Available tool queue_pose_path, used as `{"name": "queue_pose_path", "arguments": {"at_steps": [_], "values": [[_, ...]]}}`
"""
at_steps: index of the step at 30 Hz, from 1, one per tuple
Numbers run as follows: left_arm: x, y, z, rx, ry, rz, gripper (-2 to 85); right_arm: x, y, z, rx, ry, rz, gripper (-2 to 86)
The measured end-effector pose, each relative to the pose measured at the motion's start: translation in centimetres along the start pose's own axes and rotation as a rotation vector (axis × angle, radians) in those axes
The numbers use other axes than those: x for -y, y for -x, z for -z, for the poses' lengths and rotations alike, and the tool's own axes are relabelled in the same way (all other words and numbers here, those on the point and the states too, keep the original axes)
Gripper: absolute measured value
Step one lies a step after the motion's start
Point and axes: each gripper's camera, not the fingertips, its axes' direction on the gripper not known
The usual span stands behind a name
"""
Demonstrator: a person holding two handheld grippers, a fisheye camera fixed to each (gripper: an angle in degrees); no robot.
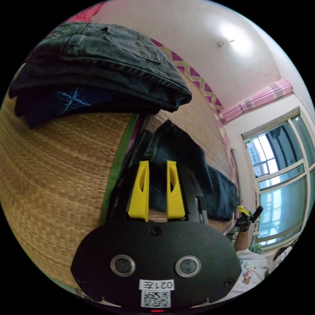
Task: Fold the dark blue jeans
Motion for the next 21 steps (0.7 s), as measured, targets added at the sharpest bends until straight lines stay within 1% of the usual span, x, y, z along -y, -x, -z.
{"name": "queue_pose_path", "arguments": {"at_steps": [2,4,6,9,11,14,17,19,21], "values": [[0.5,0.8,-1.1,-0.047,0.012,0.044,0.5,-1.3,1.1,-2.8,0.007,0.048,0.035,7.7],[0.4,1.4,-0.7,-0.117,-0.037,0.056,-0.5,-2.5,1.3,-4.4,-0.029,0.093,0.056,8.0],[-0.2,1.0,0.8,-0.157,-0.084,0.017,-0.8,-4.0,1.5,-4.8,-0.061,0.098,0.088,8.1],[-1.6,1.0,3.0,-0.178,-0.142,-0.033,-1.0,-6.5,3.3,-5.3,-0.120,0.110,0.220,8.4],[-2.1,2.4,2.2,-0.178,-0.122,0.000,-1.0,-7.8,4.2,-8.1,-0.223,0.183,0.290,8.3],[-2.5,5.6,-1.1,-0.156,-0.059,0.074,-1.0,-8.8,4.1,-11.7,-0.311,0.230,0.293,6.3],[-3.1,7.0,-2.1,-0.210,-0.091,0.081,-0.9,-9.8,5.3,-11.2,-0.361,0.184,0.324,5.3],[-3.3,7.0,-2.6,-0.190,-0.101,0.037,-0.9,-10.8,6.1,-10.3,-0.382,0.120,0.328,5.2],[-3.3,8.0,-4.3,-0.167,-0.072,0.063,-0.9,-11.8,6.1,-11.7,-0.383,0.141,0.327,5.3]]}}
